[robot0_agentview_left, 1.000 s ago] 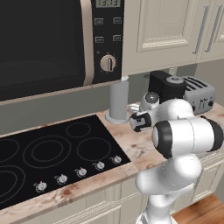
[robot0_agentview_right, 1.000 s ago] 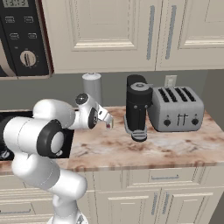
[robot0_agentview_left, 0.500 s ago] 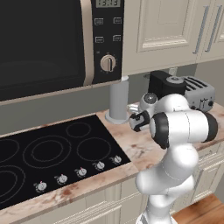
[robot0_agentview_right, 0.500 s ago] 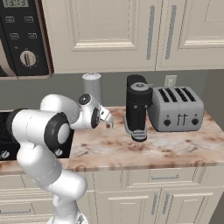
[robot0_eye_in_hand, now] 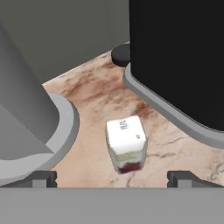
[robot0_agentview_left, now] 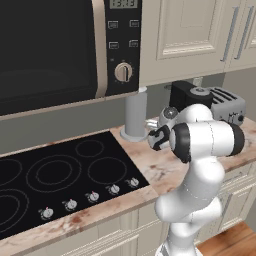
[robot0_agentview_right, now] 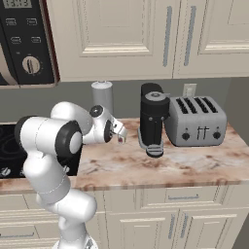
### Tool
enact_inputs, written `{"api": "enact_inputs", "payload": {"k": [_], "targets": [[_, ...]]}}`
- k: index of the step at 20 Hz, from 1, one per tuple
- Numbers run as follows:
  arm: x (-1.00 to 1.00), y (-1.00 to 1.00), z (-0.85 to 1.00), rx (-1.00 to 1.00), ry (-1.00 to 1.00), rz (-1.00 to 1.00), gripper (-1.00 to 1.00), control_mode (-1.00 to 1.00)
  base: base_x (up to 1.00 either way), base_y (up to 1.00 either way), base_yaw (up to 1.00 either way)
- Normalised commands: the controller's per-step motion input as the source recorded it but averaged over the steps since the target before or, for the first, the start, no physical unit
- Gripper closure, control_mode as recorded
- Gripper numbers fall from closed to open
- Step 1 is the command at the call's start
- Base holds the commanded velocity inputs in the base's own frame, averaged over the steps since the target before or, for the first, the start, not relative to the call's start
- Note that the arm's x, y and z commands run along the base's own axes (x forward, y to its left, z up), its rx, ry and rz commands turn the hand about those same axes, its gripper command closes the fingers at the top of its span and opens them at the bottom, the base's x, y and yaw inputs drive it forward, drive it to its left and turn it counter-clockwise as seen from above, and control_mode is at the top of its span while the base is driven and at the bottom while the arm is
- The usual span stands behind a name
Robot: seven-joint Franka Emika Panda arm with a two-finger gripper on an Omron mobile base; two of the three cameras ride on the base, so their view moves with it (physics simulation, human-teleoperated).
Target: Move the drinks to the dining counter.
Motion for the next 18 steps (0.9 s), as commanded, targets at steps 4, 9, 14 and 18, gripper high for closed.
{"api": "enact_inputs", "payload": {"k": [4,9,14,18], "targets": [[0.0,-0.2,-0.06,0.02,0.0,0.0,-1.0,-1.0,0.0,0.0,0.0],[0.03,-0.19,-0.06,0.02,0.0,0.0,-1.0,-1.0,0.0,0.0,0.0],[0.14,-0.02,-0.02,0.0,0.0,0.0,-1.0,-1.0,0.0,0.0,0.0],[0.28,0.0,-0.07,0.0,0.0,0.0,-1.0,-1.0,0.0,0.0,0.0]]}}
